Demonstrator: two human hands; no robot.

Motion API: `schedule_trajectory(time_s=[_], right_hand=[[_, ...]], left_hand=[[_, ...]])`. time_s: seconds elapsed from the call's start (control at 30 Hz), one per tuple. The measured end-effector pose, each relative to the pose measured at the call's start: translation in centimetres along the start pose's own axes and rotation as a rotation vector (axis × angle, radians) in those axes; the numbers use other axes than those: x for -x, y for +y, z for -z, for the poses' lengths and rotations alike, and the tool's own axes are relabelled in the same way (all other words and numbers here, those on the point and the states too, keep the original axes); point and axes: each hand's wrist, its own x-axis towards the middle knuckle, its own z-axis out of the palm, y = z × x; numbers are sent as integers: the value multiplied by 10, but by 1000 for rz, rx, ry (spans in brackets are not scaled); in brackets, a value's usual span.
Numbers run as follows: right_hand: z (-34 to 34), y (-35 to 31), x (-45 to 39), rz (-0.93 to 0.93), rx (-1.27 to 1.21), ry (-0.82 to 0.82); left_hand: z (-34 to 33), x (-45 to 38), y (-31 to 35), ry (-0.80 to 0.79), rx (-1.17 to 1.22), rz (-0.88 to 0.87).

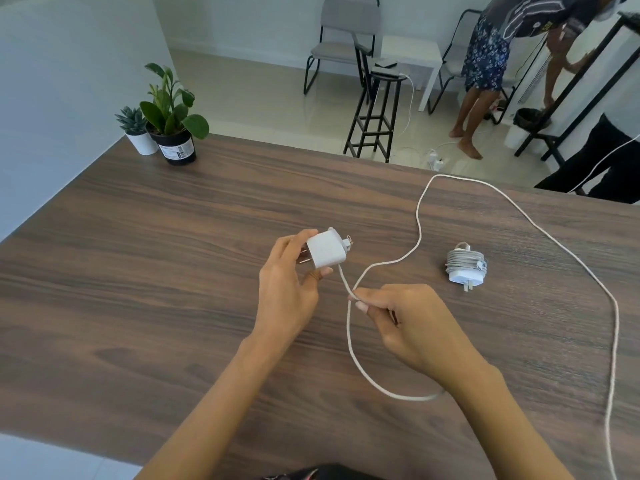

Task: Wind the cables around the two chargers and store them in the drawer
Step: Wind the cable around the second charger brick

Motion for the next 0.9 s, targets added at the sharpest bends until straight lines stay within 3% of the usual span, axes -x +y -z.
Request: schedule_trajectory(time_s=[0.17,0.37,0.6,0.77,0.9], right_hand=[[21,-3,-12,86,119,87],[40,9,-36,1,65,171],[41,22,-52,-71,-627,53],[28,36,-53,-136,-869,19],[11,44,-48,-328,-1043,-11]], left_hand=[[-4,8,-1,-121,-81,-134],[4,12,6,-329,135,-91],[31,8,26,-455,493,97],[36,7,39,-529,605,125],[33,5,47,-476,671,115]])
